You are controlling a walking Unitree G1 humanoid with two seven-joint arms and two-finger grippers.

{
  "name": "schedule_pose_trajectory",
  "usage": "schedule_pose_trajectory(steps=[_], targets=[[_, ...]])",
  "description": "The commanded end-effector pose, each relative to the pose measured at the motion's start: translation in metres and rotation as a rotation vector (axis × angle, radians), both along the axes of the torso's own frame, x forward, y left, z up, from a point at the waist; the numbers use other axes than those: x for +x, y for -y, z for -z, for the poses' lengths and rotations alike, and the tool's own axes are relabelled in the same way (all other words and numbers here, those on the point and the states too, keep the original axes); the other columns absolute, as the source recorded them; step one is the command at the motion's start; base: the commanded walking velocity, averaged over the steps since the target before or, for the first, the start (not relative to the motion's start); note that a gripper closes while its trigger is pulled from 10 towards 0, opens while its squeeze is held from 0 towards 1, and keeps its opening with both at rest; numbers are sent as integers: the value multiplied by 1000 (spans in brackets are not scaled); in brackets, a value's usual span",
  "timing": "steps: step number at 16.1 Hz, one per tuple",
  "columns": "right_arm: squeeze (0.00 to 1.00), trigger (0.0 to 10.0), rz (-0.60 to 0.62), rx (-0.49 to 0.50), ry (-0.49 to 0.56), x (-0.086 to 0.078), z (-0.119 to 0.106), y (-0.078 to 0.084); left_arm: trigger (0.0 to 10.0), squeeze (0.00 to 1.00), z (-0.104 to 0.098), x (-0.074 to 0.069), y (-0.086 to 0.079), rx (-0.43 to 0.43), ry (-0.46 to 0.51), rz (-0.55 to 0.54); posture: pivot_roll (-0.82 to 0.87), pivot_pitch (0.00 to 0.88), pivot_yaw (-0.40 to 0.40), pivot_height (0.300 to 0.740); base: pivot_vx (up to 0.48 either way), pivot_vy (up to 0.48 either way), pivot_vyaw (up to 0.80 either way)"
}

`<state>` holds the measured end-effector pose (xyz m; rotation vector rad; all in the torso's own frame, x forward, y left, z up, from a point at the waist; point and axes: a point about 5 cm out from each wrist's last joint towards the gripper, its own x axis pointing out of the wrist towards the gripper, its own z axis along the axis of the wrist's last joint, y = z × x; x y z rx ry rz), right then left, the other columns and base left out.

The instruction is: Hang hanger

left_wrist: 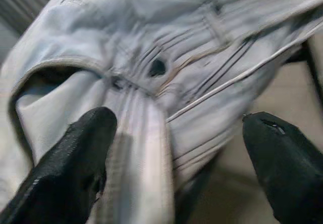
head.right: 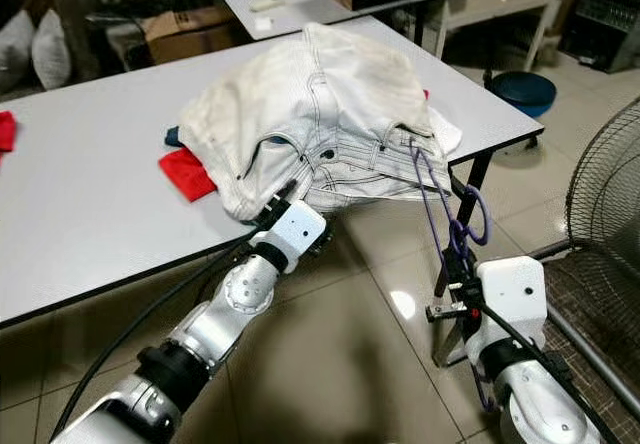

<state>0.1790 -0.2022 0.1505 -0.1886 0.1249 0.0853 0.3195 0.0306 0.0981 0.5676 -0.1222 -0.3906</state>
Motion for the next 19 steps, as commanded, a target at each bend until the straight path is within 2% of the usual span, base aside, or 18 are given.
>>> schedule_pose_trajectory(steps=[1, 2, 3, 5, 8, 9, 10, 11, 13, 15, 16, 19], targets=[[0, 10000, -22, -5, 7, -3, -3, -3, 10000, 302, 6, 2, -9, 57, 36, -66, -243, 108, 107, 740, 0, 0, 0], [0, 10000, -32, -11, 9, -4, -5, -4, 10000, 173, 13, 6, -23, 105, 67, -164, -247, 108, 108, 740, 0, 0, 0], [0, 10000, -36, -10, 11, -4, -6, -4, 10000, 78, 15, 8, -32, 109, 77, -220, -249, 109, 108, 740, 0, 0, 0], [0, 10000, -44, -10, 12, -4, -6, -4, 10000, 0, 10, 11, -44, 77, 109, -271, -244, 112, 107, 740, 0, 0, 0], [0, 10000, -58, -5, 7, -4, -5, -6, 10000, 0, 5, 9, -57, -17, 139, -331, -226, 114, 104, 740, 0, 0, 0], [0, 10000, -67, -4, 8, -3, -5, -8, 10000, 0, 3, 9, -59, -71, 136, -326, -223, 116, 104, 740, 0, 0, 0], [0, 10000, -73, -4, 8, -2, -5, -8, 10000, 0, -1, 6, -54, -151, 135, -274, -223, 116, 104, 740, 0, 0, 0], [0, 10000, -75, -4, 8, -2, -5, -8, 10000, 0, -2, 4, -50, -194, 116, -234, -215, 116, 103, 740, 0, 0, 0], [0, 10000, -80, -3, 10, -1, -5, -9, 10000, 0, 0, 5, -57, -264, 83, -290, -217, 116, 108, 740, 0, 0, 0], [0, 10000, -80, -2, 15, 0, -5, -10, 10000, 0, -7, 14, -71, -326, 84, -368, -214, 114, 113, 740, 0, 0, 0], [0, 10000, -79, -1, 16, 0, -5, -10, 10000, 0, -14, 24, -84, -350, 83, -417, -214, 112, 117, 740, 0, 0, 0], [0, 10000, -79, 4, 16, -1, -4, -11, 10000, 0, -33, 41, -107, -397, 90, -440, -206, 111, 125, 740, 0, 0, 0]])
